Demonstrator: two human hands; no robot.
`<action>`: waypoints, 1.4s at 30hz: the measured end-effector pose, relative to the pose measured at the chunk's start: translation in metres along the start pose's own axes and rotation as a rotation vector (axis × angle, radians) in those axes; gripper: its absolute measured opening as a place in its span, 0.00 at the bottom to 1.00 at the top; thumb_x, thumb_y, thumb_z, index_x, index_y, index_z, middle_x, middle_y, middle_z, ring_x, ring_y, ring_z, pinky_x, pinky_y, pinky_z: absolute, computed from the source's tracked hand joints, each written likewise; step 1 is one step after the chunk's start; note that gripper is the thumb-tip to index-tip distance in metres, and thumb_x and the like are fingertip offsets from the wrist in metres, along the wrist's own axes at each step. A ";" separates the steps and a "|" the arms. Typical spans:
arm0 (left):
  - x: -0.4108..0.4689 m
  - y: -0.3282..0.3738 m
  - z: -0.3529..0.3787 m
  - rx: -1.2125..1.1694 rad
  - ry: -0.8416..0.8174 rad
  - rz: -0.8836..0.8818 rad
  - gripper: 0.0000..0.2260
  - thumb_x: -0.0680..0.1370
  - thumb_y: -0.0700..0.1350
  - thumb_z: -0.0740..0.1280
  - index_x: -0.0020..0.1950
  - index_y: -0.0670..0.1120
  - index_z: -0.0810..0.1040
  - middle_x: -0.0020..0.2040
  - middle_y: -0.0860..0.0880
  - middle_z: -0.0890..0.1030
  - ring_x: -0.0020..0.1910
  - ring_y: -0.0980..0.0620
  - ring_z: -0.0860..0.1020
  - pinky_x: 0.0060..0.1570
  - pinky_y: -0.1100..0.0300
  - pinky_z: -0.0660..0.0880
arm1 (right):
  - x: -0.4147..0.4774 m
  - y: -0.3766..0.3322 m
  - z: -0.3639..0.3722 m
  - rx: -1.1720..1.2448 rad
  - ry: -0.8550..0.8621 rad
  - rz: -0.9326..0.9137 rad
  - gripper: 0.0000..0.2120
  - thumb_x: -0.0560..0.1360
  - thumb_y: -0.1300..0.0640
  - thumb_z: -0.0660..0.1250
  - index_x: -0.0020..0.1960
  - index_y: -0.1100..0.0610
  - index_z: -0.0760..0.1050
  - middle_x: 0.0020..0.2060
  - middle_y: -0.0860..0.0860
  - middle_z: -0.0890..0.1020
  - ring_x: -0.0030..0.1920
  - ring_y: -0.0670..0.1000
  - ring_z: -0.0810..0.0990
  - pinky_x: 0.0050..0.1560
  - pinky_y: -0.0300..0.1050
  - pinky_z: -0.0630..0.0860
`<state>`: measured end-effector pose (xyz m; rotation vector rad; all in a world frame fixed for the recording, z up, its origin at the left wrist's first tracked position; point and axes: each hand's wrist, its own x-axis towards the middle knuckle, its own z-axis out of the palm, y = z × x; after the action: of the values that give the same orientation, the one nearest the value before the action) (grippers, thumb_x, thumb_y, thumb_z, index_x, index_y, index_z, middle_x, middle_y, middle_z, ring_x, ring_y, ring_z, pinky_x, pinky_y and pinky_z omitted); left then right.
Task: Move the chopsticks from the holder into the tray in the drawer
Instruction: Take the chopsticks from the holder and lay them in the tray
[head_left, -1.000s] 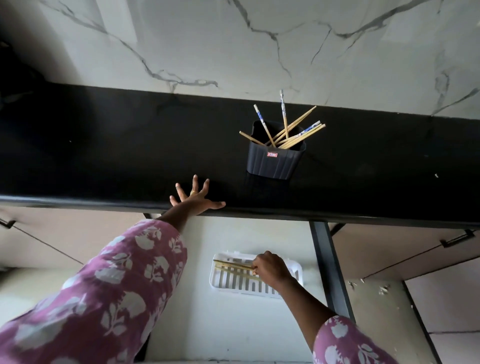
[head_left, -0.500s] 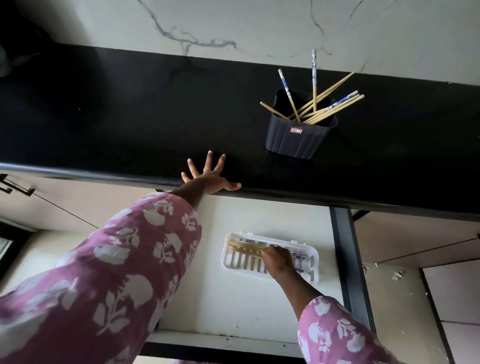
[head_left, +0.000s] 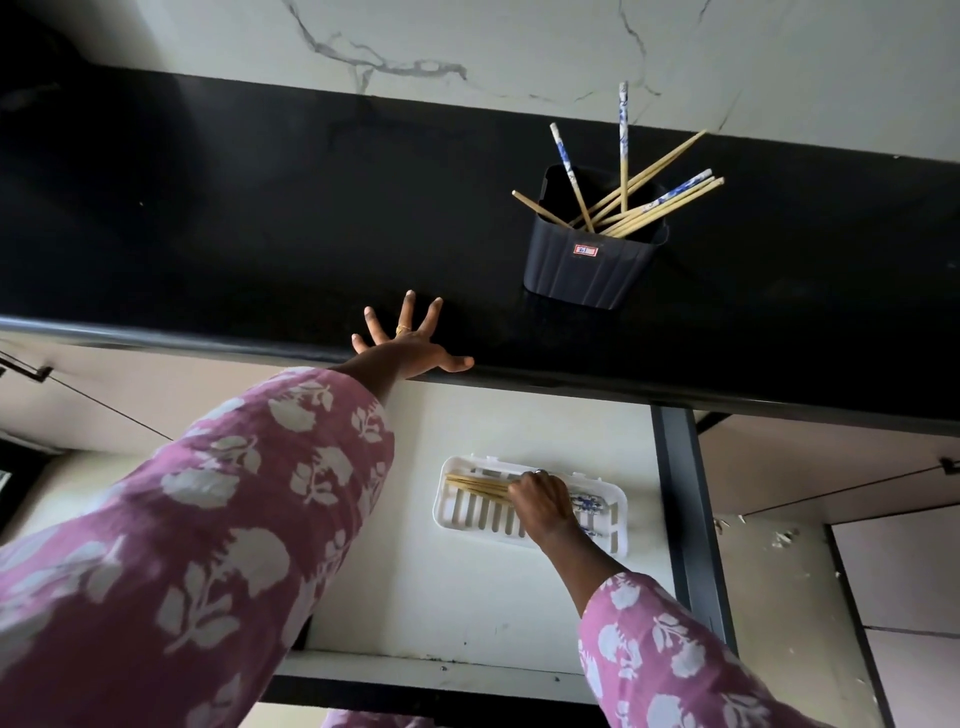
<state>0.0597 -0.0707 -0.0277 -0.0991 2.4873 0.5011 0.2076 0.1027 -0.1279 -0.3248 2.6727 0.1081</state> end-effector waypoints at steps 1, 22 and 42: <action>0.000 0.000 0.000 0.002 -0.001 0.000 0.45 0.70 0.67 0.66 0.75 0.65 0.38 0.75 0.59 0.31 0.72 0.35 0.29 0.68 0.33 0.38 | 0.000 0.002 -0.003 0.008 0.016 0.002 0.15 0.70 0.73 0.61 0.53 0.64 0.79 0.52 0.60 0.82 0.57 0.61 0.78 0.53 0.49 0.76; -0.006 -0.001 -0.004 -0.010 -0.020 0.020 0.44 0.69 0.69 0.65 0.75 0.65 0.39 0.76 0.59 0.33 0.73 0.35 0.30 0.69 0.34 0.38 | 0.032 0.069 -0.192 0.102 0.972 0.014 0.08 0.64 0.60 0.77 0.33 0.60 0.79 0.29 0.55 0.82 0.32 0.55 0.82 0.35 0.42 0.80; -0.003 0.001 -0.004 0.002 -0.031 0.001 0.45 0.69 0.68 0.65 0.74 0.65 0.37 0.75 0.59 0.31 0.72 0.36 0.29 0.69 0.35 0.38 | 0.097 0.079 -0.281 0.423 0.540 0.263 0.11 0.76 0.66 0.63 0.54 0.61 0.81 0.54 0.63 0.79 0.53 0.64 0.79 0.54 0.53 0.79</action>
<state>0.0597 -0.0716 -0.0224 -0.0884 2.4574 0.4976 -0.0151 0.1229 0.0843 0.1614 3.1515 -0.5317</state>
